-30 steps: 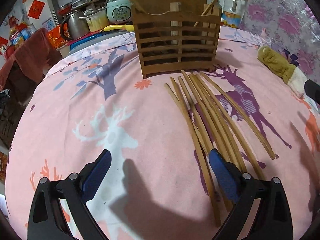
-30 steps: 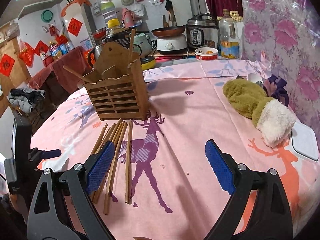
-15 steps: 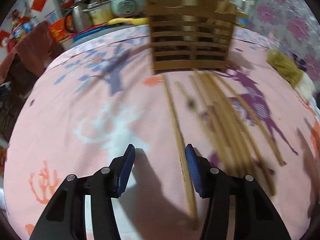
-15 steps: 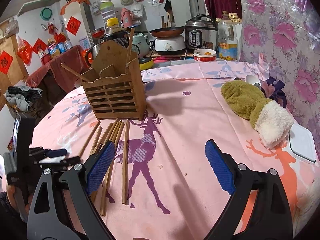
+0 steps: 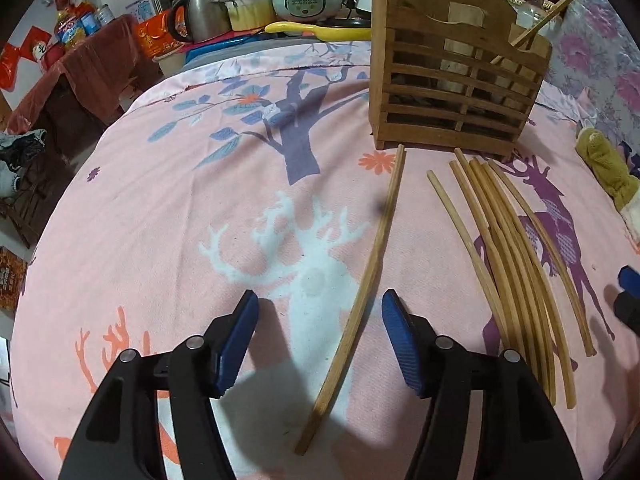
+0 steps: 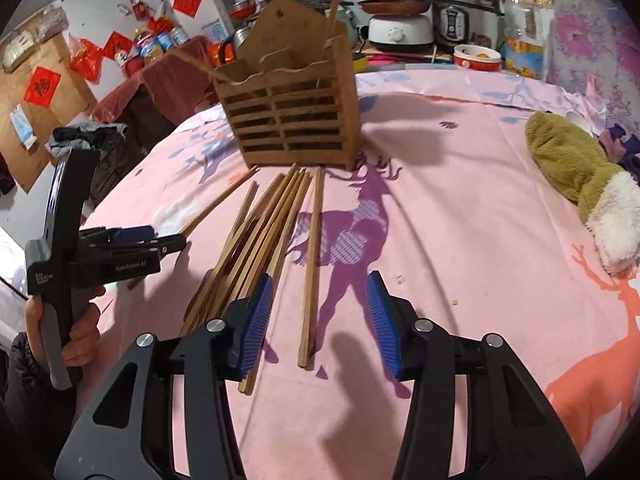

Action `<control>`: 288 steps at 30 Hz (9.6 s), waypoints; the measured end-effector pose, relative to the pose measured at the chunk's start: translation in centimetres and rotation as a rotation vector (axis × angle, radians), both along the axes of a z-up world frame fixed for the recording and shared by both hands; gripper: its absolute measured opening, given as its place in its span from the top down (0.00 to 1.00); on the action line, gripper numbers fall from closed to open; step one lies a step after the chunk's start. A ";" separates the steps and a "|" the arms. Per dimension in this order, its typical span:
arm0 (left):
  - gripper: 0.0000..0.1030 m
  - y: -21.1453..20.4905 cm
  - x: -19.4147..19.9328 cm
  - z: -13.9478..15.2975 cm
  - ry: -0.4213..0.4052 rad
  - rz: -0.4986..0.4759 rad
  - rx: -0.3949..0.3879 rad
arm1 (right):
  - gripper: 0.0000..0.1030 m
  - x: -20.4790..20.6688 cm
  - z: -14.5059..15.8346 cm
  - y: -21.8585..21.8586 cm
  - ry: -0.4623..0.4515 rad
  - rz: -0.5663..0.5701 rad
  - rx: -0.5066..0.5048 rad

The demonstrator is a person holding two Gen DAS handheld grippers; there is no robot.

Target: Organize utensils

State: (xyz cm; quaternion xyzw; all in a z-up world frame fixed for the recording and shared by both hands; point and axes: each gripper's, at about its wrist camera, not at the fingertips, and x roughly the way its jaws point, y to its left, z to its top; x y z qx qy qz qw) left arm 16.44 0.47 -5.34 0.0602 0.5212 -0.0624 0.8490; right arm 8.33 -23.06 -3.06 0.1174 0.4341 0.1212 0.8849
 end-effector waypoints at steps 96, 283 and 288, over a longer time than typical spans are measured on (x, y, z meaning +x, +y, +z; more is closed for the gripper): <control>0.95 -6.9 5.0 27.2 -0.584 -0.063 -0.209 | 0.94 6.2 15.7 -0.6 -0.280 -0.086 -0.065; 0.95 0.8 -8.0 11.6 -0.286 -0.143 -0.119 | 0.94 -4.4 8.5 -1.7 -0.317 0.048 -0.054; 0.95 -0.1 -7.0 14.5 -0.322 -0.152 -0.126 | 0.94 -3.6 10.6 -1.6 -0.356 0.037 -0.048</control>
